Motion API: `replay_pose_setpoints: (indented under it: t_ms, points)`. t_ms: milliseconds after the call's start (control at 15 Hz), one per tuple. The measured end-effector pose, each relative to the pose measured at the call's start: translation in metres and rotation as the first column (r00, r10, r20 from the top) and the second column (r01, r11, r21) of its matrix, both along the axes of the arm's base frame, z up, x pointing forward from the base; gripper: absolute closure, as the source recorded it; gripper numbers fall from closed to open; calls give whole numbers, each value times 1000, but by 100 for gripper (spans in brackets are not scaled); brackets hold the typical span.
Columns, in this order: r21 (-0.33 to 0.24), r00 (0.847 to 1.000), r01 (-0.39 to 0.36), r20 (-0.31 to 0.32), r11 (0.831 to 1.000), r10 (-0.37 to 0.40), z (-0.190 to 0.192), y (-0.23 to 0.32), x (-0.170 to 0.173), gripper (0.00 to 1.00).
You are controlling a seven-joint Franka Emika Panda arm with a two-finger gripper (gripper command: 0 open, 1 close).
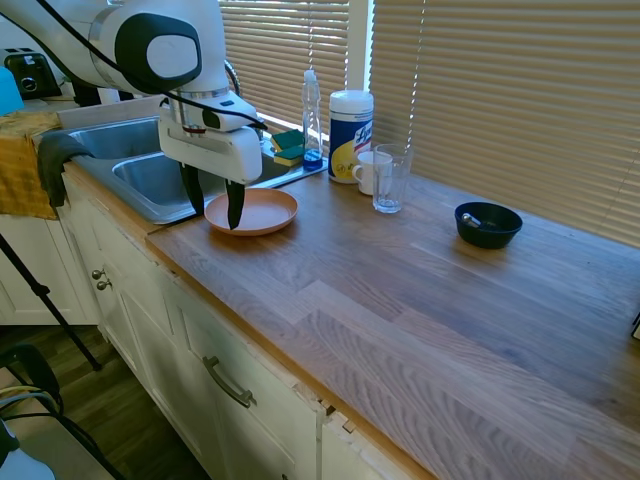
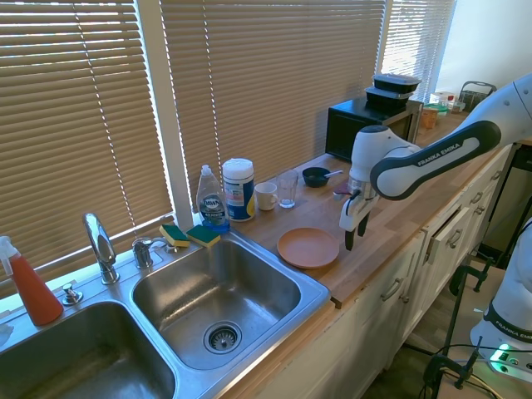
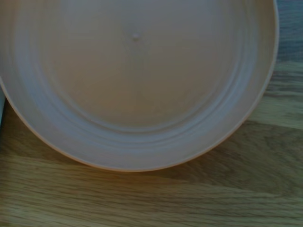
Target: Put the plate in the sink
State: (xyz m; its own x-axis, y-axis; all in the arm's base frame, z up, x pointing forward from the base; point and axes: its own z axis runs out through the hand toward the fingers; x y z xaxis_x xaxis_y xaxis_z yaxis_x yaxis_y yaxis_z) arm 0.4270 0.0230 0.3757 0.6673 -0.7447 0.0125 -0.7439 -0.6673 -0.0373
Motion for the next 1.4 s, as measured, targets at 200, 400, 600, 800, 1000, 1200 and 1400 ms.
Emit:
replay_pose_setpoints:
  t_ms: [200,400,600,800,1000,1200,1400]
  points:
    - [6,1000,6,16,1000,-6,1,-2,2,0]
    - [35,996,10,84,999,-13,6,-20,11,0]
    - [66,991,-2,135,998,-7,1,-48,32,0]
    - [94,989,-32,146,995,18,-9,-67,66,0]
    - [116,990,-83,125,990,68,-18,-74,102,0]
    - [136,991,-123,66,983,115,-30,-76,128,0]
    - [157,985,-173,12,972,173,-38,-71,142,0]
